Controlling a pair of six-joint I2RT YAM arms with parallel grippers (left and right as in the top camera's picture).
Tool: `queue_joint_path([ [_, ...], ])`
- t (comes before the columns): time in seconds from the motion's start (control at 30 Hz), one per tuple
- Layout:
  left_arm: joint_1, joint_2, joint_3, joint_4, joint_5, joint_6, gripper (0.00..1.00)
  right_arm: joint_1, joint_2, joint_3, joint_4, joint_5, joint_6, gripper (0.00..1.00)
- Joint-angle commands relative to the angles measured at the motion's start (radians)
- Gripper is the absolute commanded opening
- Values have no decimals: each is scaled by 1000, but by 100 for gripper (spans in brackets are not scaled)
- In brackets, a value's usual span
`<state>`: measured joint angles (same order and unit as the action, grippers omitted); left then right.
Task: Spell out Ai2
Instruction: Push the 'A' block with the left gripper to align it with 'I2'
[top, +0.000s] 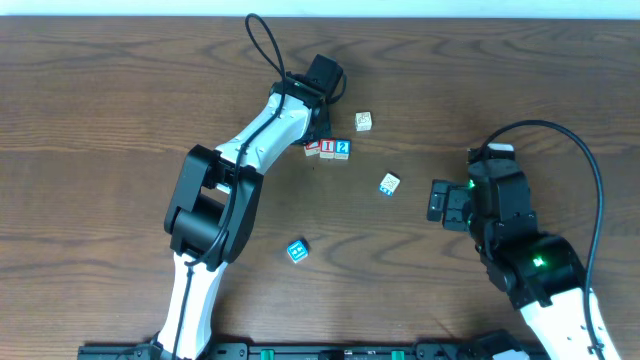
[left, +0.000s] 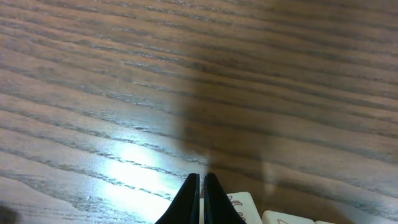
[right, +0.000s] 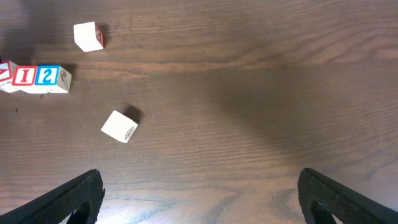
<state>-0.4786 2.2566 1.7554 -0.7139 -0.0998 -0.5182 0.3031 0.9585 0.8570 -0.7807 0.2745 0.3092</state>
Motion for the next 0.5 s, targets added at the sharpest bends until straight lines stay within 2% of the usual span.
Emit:
queue_joint_path([
  [0.0, 2, 13, -8, -14, 8, 18, 6, -10, -2, 0, 2, 13, -11, 99],
  [0.47, 2, 13, -8, -60, 23, 17, 6, -10, -2, 0, 2, 13, -11, 99],
])
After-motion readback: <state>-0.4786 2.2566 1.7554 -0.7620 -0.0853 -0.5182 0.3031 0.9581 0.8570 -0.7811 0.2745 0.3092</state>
